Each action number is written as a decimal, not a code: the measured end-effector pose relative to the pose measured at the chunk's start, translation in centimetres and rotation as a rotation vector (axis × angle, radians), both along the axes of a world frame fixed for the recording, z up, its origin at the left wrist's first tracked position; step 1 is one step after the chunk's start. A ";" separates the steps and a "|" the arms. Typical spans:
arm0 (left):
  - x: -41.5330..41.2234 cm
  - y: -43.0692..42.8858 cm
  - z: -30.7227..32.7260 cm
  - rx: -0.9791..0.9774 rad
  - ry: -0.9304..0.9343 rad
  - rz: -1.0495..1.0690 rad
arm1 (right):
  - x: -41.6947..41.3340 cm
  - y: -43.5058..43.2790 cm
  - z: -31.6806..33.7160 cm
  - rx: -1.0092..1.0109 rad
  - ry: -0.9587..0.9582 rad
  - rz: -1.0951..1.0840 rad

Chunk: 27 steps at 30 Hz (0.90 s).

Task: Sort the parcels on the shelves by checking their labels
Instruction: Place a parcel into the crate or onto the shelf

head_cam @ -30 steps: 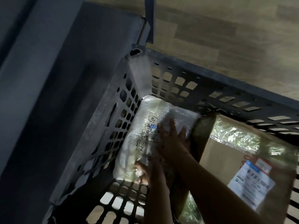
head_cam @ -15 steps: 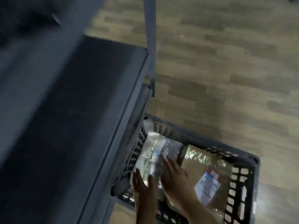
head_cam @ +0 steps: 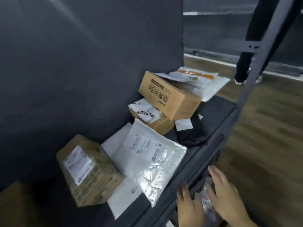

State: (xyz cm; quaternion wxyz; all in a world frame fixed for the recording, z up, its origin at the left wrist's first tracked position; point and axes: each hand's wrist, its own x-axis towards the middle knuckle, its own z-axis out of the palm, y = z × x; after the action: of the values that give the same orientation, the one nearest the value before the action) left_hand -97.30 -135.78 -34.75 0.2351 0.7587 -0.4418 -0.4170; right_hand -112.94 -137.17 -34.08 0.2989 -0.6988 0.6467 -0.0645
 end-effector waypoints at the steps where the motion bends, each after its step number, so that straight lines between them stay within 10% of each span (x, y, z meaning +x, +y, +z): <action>1: -3.2 2.0 2.0 0.062 -0.006 0.057 | 0.5 -0.4 1.6 -0.055 -0.032 -0.012; 12: 9.0 9.4 7.1 0.080 0.047 0.253 | 8.5 -3.6 9.4 0.181 -0.281 -0.027; 20: 12.5 6.3 6.6 0.192 0.283 0.381 | 11.1 -3.2 6.0 0.662 -1.051 -0.825; 27: 11.1 3.6 5.9 0.201 0.509 0.380 | 12.9 -2.9 6.2 0.735 -1.143 -0.607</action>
State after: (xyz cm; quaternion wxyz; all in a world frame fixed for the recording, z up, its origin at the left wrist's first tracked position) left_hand -86.24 -132.23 -28.85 0.3356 0.7184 -0.1763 -0.5832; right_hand -99.99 -140.10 -27.90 0.7722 -0.2018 0.5349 -0.2771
